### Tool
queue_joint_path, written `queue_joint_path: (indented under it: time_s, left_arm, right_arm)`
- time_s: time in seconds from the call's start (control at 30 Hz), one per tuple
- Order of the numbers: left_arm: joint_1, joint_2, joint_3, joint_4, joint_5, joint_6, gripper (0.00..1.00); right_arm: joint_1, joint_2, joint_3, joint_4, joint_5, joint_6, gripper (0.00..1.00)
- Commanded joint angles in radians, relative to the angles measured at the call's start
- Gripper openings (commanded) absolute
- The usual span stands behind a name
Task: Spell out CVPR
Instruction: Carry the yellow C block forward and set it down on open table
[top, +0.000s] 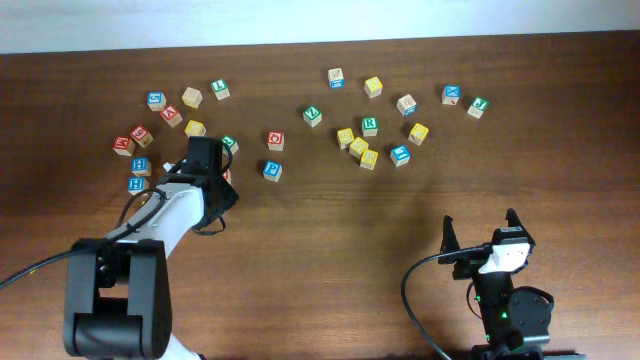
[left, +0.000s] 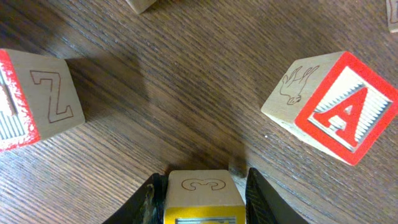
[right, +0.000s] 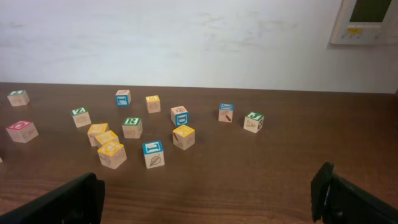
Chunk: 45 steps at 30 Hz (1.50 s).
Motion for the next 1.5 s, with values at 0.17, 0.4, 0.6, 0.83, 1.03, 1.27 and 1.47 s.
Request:
queue_joint_path:
  time_s: [0.17,0.4,0.6,0.83,1.03,1.27,1.47]
  left_arm:
    - [0.001,-0.041,0.008,-0.034,-0.007,0.018,0.27]
    - [0.001,-0.404,0.011,-0.093,0.218,0.149,0.20]
    - [-0.119,-0.612,0.011,-0.170,0.494,0.216,0.22]
    - [-0.471,-0.462,0.008,-0.289,0.229,0.214,0.12]
    - [-0.591,-0.150,0.008,-0.207,0.043,0.078,0.14]
    - [-0.591,-0.083,0.008,-0.114,-0.004,0.079,0.14]
    - [-0.592,-0.082,0.008,-0.121,0.048,0.067,0.09]
  right_arm:
    - [-0.002,-0.006,-0.005,-0.005,0.008,0.011,0.98]
    - [-0.002,-0.006,-0.005,-0.005,0.008,0.011,0.98]
    - [-0.002,-0.006,-0.005,-0.005,0.008,0.011,0.98]
    - [-0.002,-0.006,-0.005,-0.005,0.008,0.011,0.98]
    - [-0.002,-0.006,-0.005,-0.005,0.008,0.011,0.98]
    - [-0.002,-0.006,-0.005,-0.005,0.008,0.011,0.98]
    - [-0.002,-0.006,-0.005,-0.005,0.008,0.011,0.99]
